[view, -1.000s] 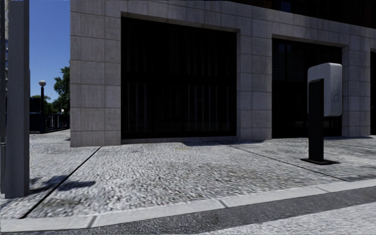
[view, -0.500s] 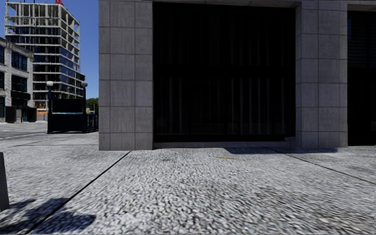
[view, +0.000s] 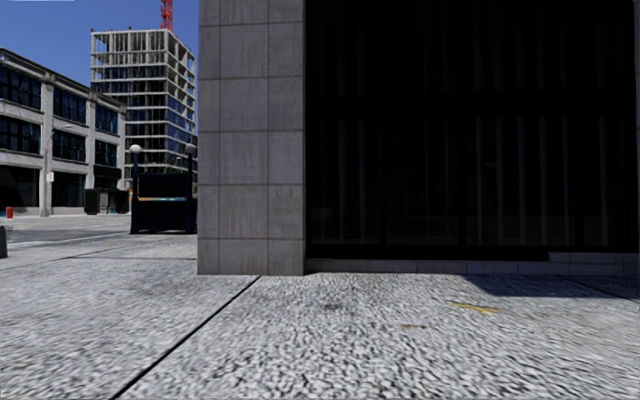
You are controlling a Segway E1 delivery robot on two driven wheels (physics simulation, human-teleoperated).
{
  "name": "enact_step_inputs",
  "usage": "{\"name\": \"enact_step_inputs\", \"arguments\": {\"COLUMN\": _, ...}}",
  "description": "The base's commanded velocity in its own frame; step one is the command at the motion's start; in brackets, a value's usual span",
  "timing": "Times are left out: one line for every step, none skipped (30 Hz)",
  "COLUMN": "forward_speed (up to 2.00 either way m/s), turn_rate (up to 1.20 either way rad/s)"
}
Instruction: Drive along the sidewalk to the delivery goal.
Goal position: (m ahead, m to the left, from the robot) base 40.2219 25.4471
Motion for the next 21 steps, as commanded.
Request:
{"name": "enact_step_inputs", "arguments": {"forward_speed": 2.0, "turn_rate": 0.75}}
{"name": "enact_step_inputs", "arguments": {"forward_speed": 2.0, "turn_rate": 0.8}}
{"name": "enact_step_inputs", "arguments": {"forward_speed": 2.0, "turn_rate": 0.84}}
{"name": "enact_step_inputs", "arguments": {"forward_speed": 2.0, "turn_rate": 0.84}}
{"name": "enact_step_inputs", "arguments": {"forward_speed": 2.0, "turn_rate": 0.85}}
{"name": "enact_step_inputs", "arguments": {"forward_speed": 2.0, "turn_rate": 0.85}}
{"name": "enact_step_inputs", "arguments": {"forward_speed": 2.0, "turn_rate": 0.85}}
{"name": "enact_step_inputs", "arguments": {"forward_speed": 2.0, "turn_rate": 0.85}}
{"name": "enact_step_inputs", "arguments": {"forward_speed": 2.0, "turn_rate": 0.85}}
{"name": "enact_step_inputs", "arguments": {"forward_speed": 2.0, "turn_rate": 0.85}}
{"name": "enact_step_inputs", "arguments": {"forward_speed": 2.0, "turn_rate": 0.85}}
{"name": "enact_step_inputs", "arguments": {"forward_speed": 2.0, "turn_rate": 0.85}}
{"name": "enact_step_inputs", "arguments": {"forward_speed": 2.0, "turn_rate": 0.85}}
{"name": "enact_step_inputs", "arguments": {"forward_speed": 2.0, "turn_rate": 0.85}}
{"name": "enact_step_inputs", "arguments": {"forward_speed": 2.0, "turn_rate": 0.85}}
{"name": "enact_step_inputs", "arguments": {"forward_speed": 2.0, "turn_rate": 0.85}}
{"name": "enact_step_inputs", "arguments": {"forward_speed": 2.0, "turn_rate": 0.85}}
{"name": "enact_step_inputs", "arguments": {"forward_speed": 2.0, "turn_rate": 0.85}}
{"name": "enact_step_inputs", "arguments": {"forward_speed": 2.0, "turn_rate": 0.85}}
{"name": "enact_step_inputs", "arguments": {"forward_speed": 2.0, "turn_rate": 0.85}}
{"name": "enact_step_inputs", "arguments": {"forward_speed": 2.0, "turn_rate": 0.85}}
